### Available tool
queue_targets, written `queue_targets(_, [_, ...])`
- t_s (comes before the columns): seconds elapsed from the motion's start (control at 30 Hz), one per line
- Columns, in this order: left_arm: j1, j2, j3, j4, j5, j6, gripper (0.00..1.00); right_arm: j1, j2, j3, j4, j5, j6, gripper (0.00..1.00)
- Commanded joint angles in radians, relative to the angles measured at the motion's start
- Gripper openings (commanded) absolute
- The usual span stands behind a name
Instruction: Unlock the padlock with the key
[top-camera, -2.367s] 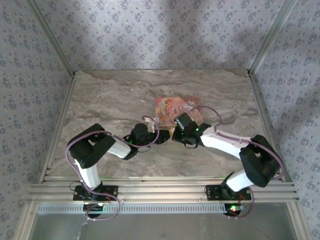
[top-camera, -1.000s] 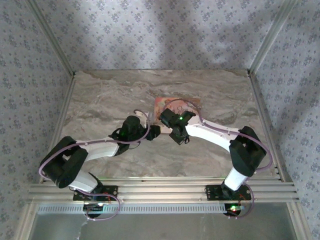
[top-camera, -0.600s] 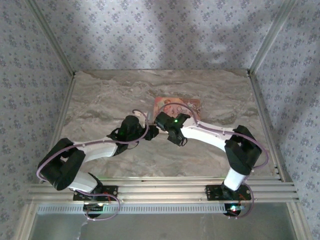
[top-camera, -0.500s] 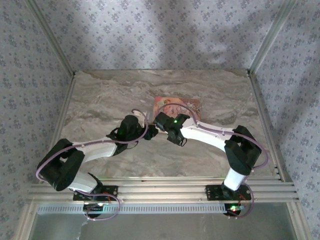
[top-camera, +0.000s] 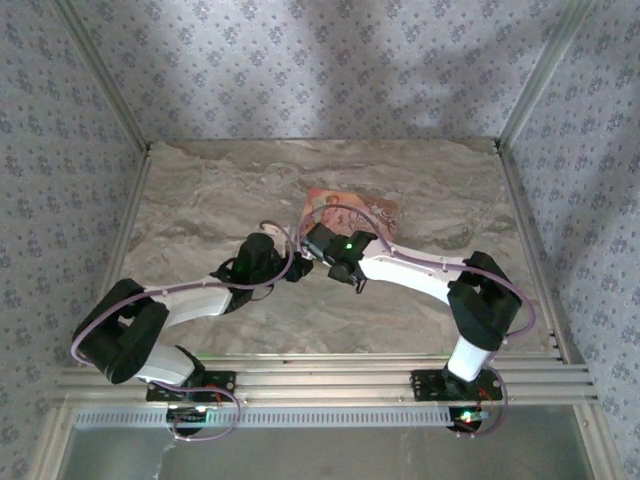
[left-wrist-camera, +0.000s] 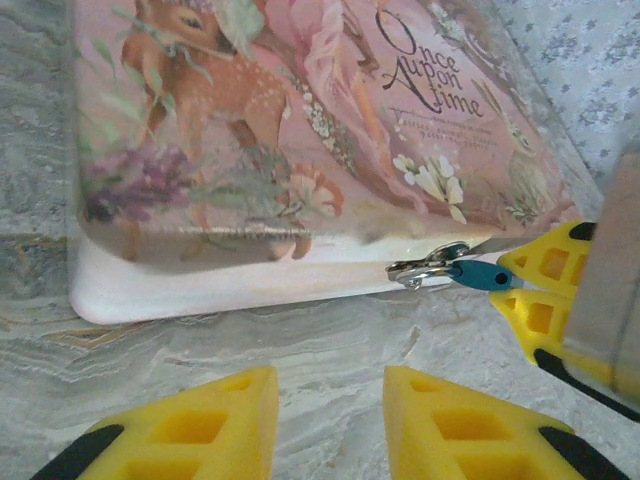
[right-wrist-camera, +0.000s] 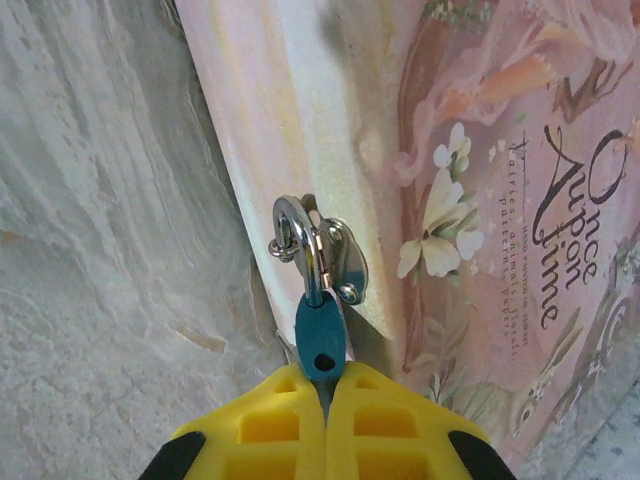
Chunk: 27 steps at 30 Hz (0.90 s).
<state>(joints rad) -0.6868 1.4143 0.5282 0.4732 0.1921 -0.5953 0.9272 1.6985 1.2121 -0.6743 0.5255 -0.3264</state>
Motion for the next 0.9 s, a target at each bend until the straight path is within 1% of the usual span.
queue_targets(0.0, [0.003, -0.046, -0.021, 0.008, -0.051, -0.004, 0.36, 0.008, -0.016, -0.005, 0.068, -0.008, -0.027, 0.0])
queue_targets(0.17, [0.004, -0.148, -0.037, -0.108, -0.15, 0.032, 0.42, 0.007, -0.023, -0.009, 0.143, -0.089, -0.025, 0.0])
queue_targets(0.23, [0.005, -0.195, -0.044, -0.157, -0.185, 0.05, 0.44, 0.004, -0.005, -0.011, 0.166, -0.092, -0.038, 0.0])
queue_targets(0.4, [0.004, -0.293, -0.062, -0.247, -0.235, 0.076, 0.46, -0.001, 0.054, -0.048, 0.234, -0.012, -0.062, 0.0])
queue_targets(0.53, [0.005, -0.357, -0.069, -0.299, -0.265, 0.083, 0.47, 0.005, 0.062, -0.043, 0.26, 0.055, -0.05, 0.0])
queue_targets(0.77, [0.004, -0.4, -0.07, -0.33, -0.286, 0.092, 0.48, 0.029, 0.016, -0.056, 0.32, 0.115, -0.007, 0.0])
queue_targets(0.87, [0.005, -0.412, -0.063, -0.346, -0.289, 0.096, 0.48, 0.032, -0.001, -0.063, 0.345, 0.092, -0.014, 0.0])
